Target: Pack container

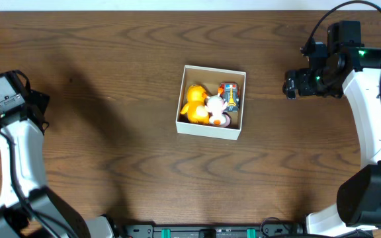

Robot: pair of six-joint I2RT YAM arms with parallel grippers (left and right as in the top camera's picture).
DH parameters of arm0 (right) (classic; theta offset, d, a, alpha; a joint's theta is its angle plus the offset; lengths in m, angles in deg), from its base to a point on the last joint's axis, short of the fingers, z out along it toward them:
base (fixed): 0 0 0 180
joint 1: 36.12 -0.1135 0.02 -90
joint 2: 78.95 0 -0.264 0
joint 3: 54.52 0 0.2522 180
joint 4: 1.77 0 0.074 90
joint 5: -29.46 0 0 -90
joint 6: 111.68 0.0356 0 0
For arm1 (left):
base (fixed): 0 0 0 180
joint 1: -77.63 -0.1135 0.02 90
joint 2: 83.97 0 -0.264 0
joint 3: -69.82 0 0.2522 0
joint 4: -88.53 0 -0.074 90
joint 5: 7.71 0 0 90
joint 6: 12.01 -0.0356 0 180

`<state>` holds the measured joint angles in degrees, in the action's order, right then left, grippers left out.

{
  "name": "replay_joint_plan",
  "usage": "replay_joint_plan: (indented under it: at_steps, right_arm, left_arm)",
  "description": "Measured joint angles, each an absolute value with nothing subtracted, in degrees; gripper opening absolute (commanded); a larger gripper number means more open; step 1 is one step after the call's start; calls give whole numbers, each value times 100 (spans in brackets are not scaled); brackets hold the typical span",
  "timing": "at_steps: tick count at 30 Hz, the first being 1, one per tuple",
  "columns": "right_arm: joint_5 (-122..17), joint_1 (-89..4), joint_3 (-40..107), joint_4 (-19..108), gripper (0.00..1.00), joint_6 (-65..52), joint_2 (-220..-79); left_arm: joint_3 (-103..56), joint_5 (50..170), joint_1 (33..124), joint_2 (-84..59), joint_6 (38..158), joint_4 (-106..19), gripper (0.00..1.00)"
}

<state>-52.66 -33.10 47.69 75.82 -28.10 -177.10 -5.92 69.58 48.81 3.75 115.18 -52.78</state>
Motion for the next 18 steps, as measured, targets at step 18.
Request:
replay_joint_plan:
  at_steps: [18]
  right_arm:
    - [-5266, -3310, 4769, 7580, 99, -2810, -17710]
  left_arm:
    - [-592, 7105, 4523, 2213, 10335, -7553, 91]
